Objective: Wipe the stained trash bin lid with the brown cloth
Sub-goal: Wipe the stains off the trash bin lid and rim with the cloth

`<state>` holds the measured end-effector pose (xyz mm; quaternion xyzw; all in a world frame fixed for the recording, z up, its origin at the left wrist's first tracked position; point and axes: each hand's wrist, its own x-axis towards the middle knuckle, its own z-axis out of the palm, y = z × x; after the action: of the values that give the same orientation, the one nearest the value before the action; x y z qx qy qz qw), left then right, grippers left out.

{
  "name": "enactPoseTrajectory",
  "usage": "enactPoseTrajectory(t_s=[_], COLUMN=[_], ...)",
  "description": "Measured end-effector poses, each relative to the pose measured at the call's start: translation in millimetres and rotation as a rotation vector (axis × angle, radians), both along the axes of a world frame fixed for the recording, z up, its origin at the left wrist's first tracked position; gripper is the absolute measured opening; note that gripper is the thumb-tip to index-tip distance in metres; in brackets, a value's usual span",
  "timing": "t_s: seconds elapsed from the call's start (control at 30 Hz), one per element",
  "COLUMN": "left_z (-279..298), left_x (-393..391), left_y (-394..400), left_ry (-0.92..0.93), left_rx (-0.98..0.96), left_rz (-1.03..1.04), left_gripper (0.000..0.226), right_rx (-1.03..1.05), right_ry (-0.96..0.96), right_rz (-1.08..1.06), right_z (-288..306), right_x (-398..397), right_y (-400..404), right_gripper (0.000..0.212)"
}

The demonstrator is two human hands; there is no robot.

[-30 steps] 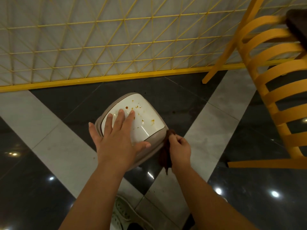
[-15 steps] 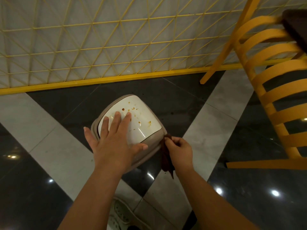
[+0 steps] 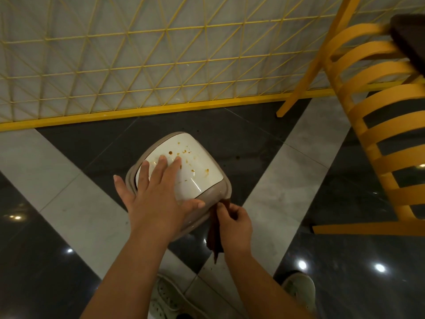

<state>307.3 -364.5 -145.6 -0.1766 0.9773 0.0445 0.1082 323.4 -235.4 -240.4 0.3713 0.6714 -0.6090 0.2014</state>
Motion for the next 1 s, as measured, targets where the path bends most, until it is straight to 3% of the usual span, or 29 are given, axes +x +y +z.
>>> enactPoseTrajectory(t_s=[0.2, 0.4, 0.63, 1.0], left_z=[4.3, 6.3, 1.4, -1.3], left_x=[0.0, 0.8, -2.0, -9.5], left_y=[2.0, 5.7, 2.0, 22.6], left_ry=[0.002, 0.07, 0.057, 0.043], left_rx=[-0.006, -0.017, 0.001, -0.052], left_rz=[0.014, -0.034, -0.21, -0.246], left_gripper=[0.096, 0.089, 0.093, 0.101], right_rx=[-0.066, 0.017, 0.102, 0.037], right_ry=[-0.158, -0.101, 0.042, 0.093], right_rz=[0.041, 0.233, 0.107, -0.015], right_z=[4.8, 11.9, 13.2, 4.1], right_x=[19.3, -16.9, -52.9, 27.9], right_y=[-21.6, 17.4, 44.8, 21.4], right_gripper=[0.012, 0.015, 0.022, 0.012])
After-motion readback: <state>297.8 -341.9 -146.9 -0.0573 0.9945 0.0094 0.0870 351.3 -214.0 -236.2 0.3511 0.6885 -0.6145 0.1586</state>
